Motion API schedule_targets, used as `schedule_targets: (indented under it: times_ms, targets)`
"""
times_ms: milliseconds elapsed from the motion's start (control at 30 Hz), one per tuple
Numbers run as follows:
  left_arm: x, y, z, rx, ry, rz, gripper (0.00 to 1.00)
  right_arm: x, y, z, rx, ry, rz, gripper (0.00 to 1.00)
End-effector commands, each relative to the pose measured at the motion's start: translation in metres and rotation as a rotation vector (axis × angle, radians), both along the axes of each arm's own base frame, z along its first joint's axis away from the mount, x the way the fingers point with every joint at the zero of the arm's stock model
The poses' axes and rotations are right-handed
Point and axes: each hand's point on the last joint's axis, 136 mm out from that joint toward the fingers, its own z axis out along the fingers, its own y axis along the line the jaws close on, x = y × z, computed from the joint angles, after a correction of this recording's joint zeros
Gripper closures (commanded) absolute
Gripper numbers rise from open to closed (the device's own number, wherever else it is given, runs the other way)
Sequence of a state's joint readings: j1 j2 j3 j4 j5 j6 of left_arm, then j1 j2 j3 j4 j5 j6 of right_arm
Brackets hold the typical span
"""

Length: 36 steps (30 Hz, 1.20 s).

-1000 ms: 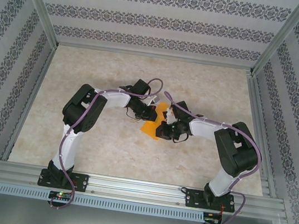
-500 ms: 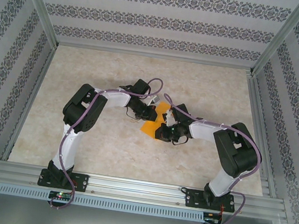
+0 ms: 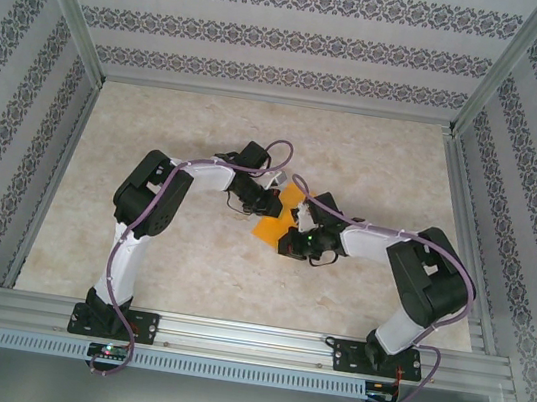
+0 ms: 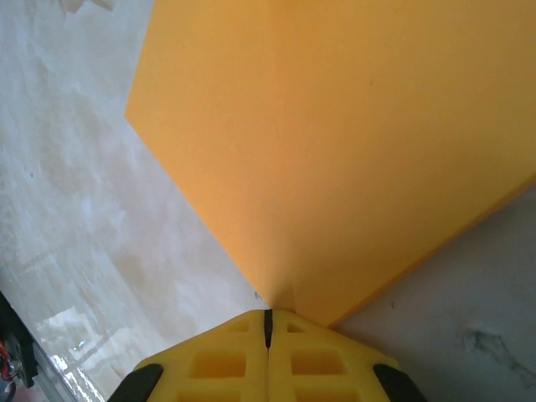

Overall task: Fold a paper plane with a square sheet of paper (pick it up from the middle)
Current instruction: Fold the triangle a second time at the center of the table.

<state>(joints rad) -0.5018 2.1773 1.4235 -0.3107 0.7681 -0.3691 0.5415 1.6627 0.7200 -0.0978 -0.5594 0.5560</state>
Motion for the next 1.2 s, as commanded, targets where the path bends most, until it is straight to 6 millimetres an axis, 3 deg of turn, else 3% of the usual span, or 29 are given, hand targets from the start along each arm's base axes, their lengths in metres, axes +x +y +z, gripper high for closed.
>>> schedule_targets:
  times_ms: [0,233,500,633,933,1167]
  targets:
    - [-0.023,0.042,-0.07,0.23,0.117,0.026,0.96,-0.031,-0.011,-0.011,-0.052,0.111,0.0,0.95]
    - [-0.023,0.04,-0.068,0.224,0.114,0.024,0.96,0.022,-0.001,0.037,0.135,-0.022,-0.156,0.95]
    - [-0.024,0.041,-0.068,0.222,0.116,0.022,0.96,0.045,0.006,0.027,0.128,-0.015,-0.167,0.95]
    - [-0.023,0.04,-0.067,0.218,0.116,0.022,0.96,0.04,0.009,0.015,0.107,0.017,-0.138,0.95]
    - [-0.02,0.04,-0.066,0.22,0.115,0.021,0.96,0.016,-0.014,-0.014,-0.046,0.051,-0.106,0.95]
    - [-0.017,0.04,-0.066,0.226,0.114,0.023,0.96,0.0,-0.012,-0.018,-0.047,0.081,-0.073,0.96]
